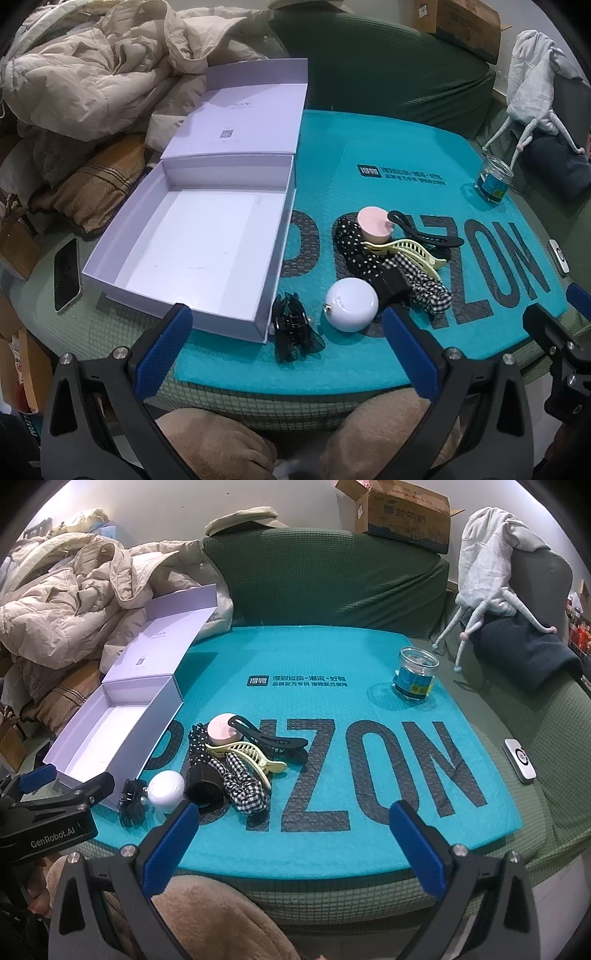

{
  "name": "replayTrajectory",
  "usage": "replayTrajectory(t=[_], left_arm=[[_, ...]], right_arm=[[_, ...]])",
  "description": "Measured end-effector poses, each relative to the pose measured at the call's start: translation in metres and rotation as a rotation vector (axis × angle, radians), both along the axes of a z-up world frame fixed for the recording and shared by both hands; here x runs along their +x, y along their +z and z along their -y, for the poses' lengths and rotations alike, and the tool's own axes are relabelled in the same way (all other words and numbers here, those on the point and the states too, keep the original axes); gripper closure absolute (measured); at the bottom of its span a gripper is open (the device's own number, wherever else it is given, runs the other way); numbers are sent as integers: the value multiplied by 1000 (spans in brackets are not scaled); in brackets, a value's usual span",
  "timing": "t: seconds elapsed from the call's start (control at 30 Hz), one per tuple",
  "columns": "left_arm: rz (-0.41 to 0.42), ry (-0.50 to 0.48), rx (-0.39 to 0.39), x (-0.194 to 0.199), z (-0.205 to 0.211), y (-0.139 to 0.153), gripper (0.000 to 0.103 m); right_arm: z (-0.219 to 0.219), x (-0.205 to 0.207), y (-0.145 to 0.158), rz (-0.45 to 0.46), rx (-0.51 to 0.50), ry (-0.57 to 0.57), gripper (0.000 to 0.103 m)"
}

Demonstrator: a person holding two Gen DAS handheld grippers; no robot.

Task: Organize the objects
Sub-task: 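Move both tools toward the pile of hair accessories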

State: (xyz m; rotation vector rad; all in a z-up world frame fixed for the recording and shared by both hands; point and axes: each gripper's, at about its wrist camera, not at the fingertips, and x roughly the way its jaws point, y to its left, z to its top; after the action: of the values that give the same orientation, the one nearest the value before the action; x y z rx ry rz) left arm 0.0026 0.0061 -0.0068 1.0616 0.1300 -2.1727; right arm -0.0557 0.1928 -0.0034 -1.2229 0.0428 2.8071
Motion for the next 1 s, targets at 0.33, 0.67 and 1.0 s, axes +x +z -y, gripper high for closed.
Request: replayTrajectory(t=[0.33,0.67,1.0], left_arm=[[2,19,11,0,-3,-2,0],[23,23,23,-2,-9,-11,0],[38,151,52,-3,-11,-27,0]], right_arm=[[-4,2,-2,3,-13,7,0],[-11,5,-12,14,-38,14,0],[-20,0,-36,53,-69,55,0]])
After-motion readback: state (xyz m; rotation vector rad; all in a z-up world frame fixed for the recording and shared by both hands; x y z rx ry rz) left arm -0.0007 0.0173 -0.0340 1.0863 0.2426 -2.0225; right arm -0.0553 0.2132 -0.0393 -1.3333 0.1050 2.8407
